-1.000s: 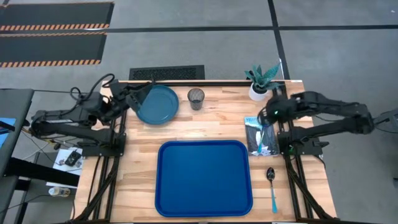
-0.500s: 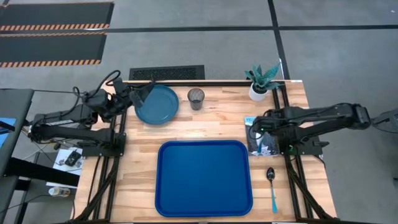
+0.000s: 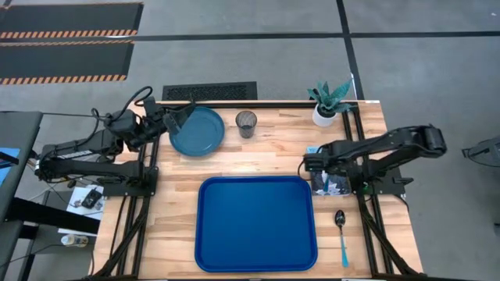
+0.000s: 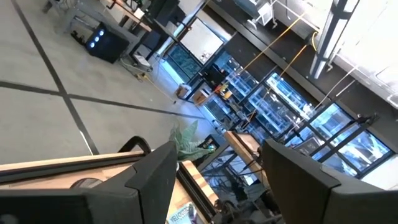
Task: Pick and place plate/cup/fork/spoon on tray
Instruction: Put the purple fork on the blue tray
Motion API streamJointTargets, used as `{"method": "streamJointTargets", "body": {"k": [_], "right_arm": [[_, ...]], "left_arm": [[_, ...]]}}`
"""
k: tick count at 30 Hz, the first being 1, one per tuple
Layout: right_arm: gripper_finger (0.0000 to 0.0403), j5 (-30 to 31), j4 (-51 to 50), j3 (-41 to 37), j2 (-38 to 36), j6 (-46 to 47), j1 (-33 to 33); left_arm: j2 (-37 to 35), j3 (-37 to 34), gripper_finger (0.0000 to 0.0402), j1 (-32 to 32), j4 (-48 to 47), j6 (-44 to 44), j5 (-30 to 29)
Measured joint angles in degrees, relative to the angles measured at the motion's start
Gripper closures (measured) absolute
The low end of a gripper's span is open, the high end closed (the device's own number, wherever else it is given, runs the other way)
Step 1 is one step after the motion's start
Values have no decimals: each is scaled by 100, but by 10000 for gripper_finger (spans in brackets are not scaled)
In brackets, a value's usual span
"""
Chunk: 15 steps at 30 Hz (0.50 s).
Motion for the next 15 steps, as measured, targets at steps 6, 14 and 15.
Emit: {"method": "streamJointTargets", "body": {"k": [6, 14, 15], "right_arm": [[134, -188, 359, -214, 306, -293, -469], [140, -619, 1315, -741, 213, -543, -910], [148, -659, 1317, -755, 215, -545, -927]], "left_arm": [[-2, 0, 179, 0, -71, -14, 0], [0, 0, 179, 0, -159, -14, -4], [0, 0, 179, 0, -183, -14, -4]]}}
